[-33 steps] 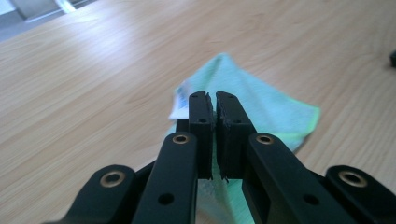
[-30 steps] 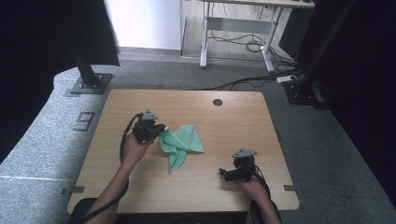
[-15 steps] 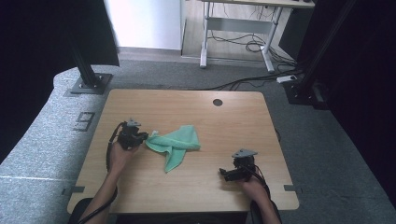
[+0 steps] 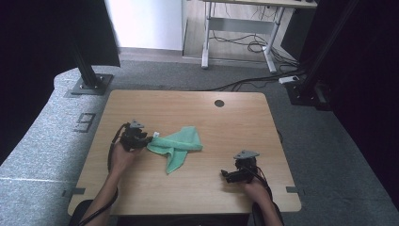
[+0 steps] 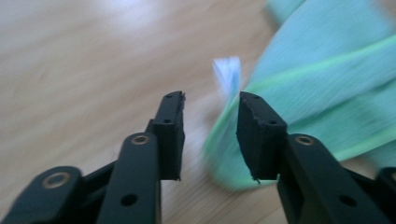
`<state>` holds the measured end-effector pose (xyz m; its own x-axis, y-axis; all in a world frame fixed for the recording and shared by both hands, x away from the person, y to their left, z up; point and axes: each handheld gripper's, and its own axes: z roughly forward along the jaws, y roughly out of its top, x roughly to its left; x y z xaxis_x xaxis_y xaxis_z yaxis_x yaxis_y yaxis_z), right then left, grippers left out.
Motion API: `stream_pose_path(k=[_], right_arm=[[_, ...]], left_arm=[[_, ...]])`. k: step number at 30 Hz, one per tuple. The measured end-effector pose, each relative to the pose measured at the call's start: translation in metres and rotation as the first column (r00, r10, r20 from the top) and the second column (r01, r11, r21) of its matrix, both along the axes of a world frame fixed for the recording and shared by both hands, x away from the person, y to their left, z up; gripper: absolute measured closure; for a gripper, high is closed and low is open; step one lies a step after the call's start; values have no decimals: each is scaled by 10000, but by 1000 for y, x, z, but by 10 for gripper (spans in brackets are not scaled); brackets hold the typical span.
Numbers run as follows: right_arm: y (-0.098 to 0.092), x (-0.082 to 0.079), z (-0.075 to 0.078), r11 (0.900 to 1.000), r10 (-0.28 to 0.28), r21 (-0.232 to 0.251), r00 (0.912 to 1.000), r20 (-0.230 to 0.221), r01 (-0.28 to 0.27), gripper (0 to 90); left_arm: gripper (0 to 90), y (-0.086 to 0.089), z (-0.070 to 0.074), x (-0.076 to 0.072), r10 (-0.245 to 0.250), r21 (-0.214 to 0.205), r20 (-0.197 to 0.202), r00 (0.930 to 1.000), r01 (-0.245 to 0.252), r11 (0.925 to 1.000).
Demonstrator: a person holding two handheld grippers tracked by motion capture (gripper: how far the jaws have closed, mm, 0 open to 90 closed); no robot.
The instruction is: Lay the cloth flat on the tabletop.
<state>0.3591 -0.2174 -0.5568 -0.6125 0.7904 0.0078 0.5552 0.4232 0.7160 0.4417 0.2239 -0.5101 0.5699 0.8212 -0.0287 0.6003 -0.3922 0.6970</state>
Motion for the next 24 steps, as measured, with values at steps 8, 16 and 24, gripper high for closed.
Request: stream_pose_path(k=[8, 16, 24], right_arm=[[0, 0, 0, 10000, 4, -6, 10000, 0, -4, 0], [0, 0, 0, 10000, 6, -5, 10000, 4, -6, 0], [0, 0, 0, 10000, 6, -6, 10000, 2, -6, 0]], left_arm=[[560, -57, 29, 4, -1732, -234, 403, 9841, 1742, 9844], [540, -109, 27, 6, -3005, -78, 148, 9537, 3006, 9537], [565, -125, -4, 10, -3232, 619, -702, 9437, 3275, 9428]])
